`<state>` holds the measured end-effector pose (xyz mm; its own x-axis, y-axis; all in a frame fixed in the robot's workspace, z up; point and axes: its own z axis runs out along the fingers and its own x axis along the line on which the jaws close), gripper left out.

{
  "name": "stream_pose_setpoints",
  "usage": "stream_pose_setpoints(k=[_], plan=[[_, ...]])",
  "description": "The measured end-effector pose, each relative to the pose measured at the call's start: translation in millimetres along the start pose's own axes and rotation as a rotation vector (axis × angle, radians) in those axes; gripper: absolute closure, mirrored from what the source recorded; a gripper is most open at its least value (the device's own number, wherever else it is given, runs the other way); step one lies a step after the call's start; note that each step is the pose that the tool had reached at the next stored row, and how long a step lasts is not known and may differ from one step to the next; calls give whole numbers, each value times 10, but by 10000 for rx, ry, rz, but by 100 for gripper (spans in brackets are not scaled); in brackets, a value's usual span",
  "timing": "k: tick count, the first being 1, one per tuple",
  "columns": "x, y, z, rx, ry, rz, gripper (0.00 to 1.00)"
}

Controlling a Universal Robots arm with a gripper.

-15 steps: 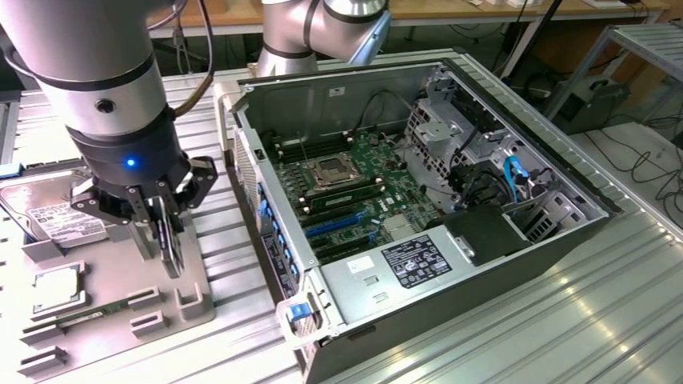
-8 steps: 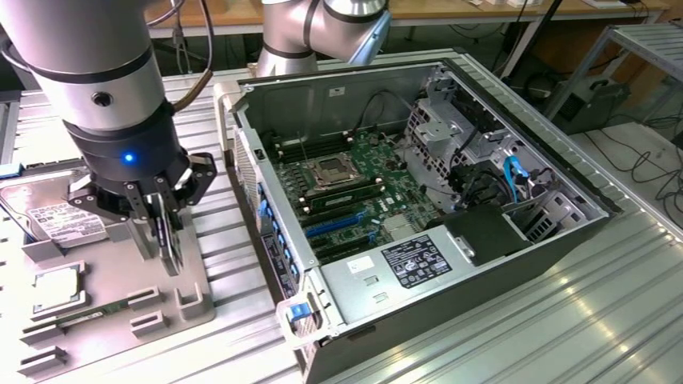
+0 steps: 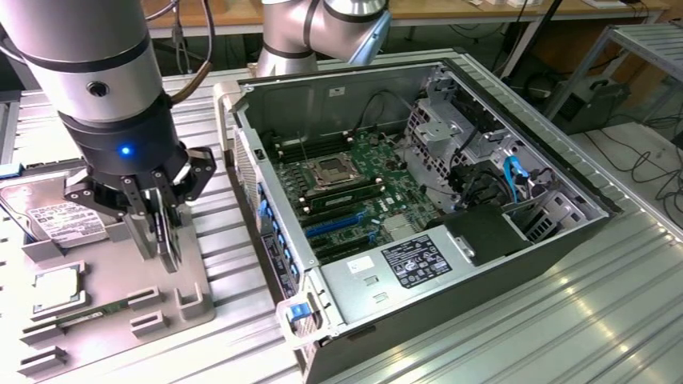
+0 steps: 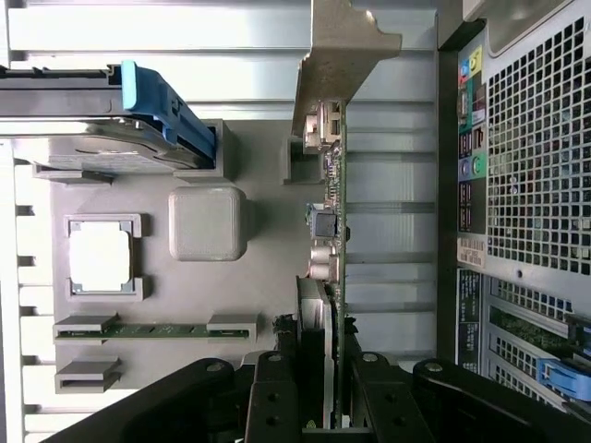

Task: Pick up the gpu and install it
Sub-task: 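Pick up the gpu and move the gpu toward the slot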

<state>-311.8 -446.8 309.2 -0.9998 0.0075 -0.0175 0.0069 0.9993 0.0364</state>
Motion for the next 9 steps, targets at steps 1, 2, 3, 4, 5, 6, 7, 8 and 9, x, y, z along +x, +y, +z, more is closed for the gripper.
stream_pose_setpoints(k=[1,2,3,4,5,6,7,8,9], plan=[[0,0,-8,0,0,0,73],[0,0,-13,0,0,0,73],[-1,1,-19,-1,0,0,73],[0,1,-24,-1,0,0,73],[-1,1,-30,-1,1,0,73],[-1,2,-36,-1,0,0,73],[-1,2,-42,-1,1,0,73],[-1,2,-49,-1,1,0,73],[-1,2,-56,-2,1,0,73]])
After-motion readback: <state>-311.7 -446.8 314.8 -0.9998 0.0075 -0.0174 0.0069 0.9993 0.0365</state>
